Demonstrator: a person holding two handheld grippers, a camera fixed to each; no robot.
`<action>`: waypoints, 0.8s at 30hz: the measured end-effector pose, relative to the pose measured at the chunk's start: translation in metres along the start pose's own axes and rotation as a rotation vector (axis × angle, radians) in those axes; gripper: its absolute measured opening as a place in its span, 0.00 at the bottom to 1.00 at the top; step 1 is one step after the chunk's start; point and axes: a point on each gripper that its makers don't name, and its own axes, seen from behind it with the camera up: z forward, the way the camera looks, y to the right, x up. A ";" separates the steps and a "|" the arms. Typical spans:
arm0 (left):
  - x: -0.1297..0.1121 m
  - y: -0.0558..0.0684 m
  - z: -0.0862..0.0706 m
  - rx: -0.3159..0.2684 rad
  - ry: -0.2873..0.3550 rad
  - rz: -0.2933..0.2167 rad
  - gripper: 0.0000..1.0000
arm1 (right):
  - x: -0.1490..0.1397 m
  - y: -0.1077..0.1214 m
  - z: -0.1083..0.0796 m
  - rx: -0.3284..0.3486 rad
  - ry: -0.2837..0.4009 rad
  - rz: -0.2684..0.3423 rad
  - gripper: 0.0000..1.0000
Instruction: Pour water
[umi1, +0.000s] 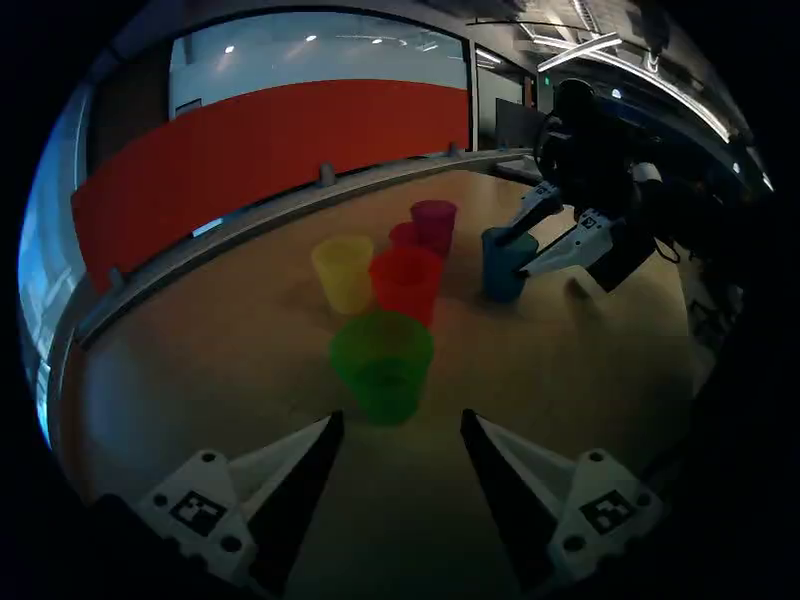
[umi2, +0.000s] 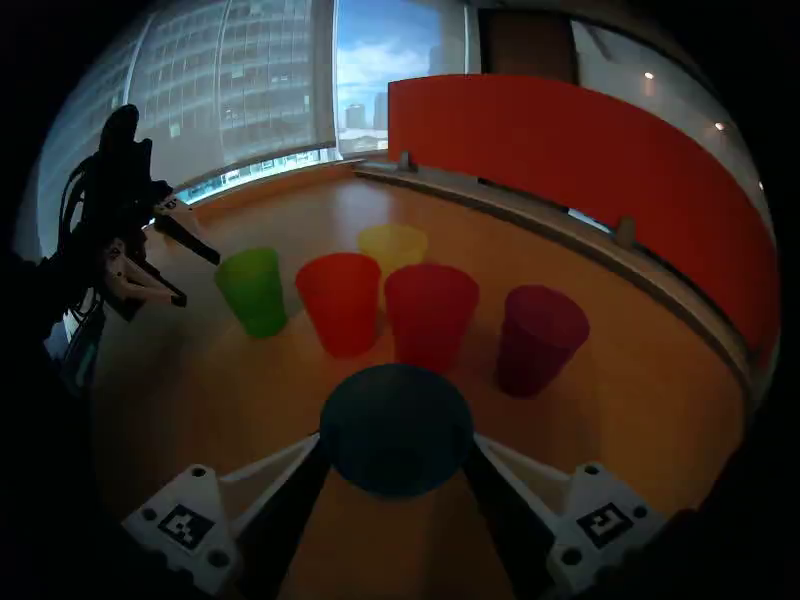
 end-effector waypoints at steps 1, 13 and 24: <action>0.000 0.000 0.000 -0.001 0.000 -0.001 0.87 | -0.001 -0.001 0.000 0.001 -0.002 -0.001 0.91; -0.001 -0.004 -0.005 0.018 0.000 -0.007 0.86 | -0.013 -0.003 -0.008 -0.006 -0.020 -0.003 1.00; 0.000 -0.006 -0.019 0.062 0.028 -0.031 0.86 | -0.027 -0.001 -0.038 -0.057 0.000 0.000 1.00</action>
